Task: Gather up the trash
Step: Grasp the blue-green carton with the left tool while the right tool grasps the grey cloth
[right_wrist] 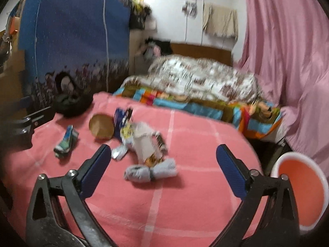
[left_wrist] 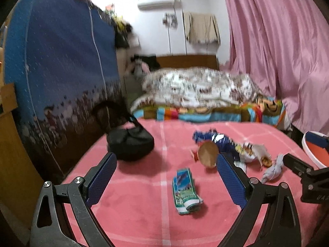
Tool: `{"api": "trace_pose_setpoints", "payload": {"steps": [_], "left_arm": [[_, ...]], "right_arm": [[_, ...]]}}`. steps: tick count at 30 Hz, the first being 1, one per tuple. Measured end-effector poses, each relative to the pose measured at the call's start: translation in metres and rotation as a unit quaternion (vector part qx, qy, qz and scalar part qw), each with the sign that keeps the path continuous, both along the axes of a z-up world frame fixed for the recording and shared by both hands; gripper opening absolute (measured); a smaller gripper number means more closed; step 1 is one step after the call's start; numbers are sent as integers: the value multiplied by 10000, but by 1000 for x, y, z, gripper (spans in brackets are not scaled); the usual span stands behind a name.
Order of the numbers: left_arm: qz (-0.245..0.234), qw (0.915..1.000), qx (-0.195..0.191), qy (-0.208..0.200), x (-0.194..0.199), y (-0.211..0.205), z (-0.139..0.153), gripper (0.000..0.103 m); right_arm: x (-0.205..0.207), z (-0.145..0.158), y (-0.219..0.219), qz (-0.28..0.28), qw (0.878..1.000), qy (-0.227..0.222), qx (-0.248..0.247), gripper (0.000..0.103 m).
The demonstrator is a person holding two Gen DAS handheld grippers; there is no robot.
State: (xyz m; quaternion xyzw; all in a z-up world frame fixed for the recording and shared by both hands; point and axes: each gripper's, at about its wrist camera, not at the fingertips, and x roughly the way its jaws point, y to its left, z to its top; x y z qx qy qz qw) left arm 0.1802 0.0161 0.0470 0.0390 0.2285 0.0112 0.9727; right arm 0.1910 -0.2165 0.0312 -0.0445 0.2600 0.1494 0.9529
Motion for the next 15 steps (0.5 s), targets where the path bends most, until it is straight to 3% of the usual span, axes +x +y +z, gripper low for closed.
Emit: {"api": "trace_pose_setpoints", "payload": {"steps": [3,7,10,14,15], "left_arm": [[-113,9984,-170,524,17,2,-12,75],[-273,9917,-483,1157,36,6,-25,67],[-336,9855,-645,1531,47,9,-31,57],[-473,9755,-981,1913,55,16,-38,28],[-505,9728,-1074,1988,56,18,-39,27]], "right_arm": [[10,-12,4,77,9994,334,-37,103],[21,-27,8,180,9975,675,-48,100],[29,-36,9,203,9954,932,-20,92],[25,-39,8,216,9959,877,63,85],[23,-39,7,231,9960,864,76,79]]}}
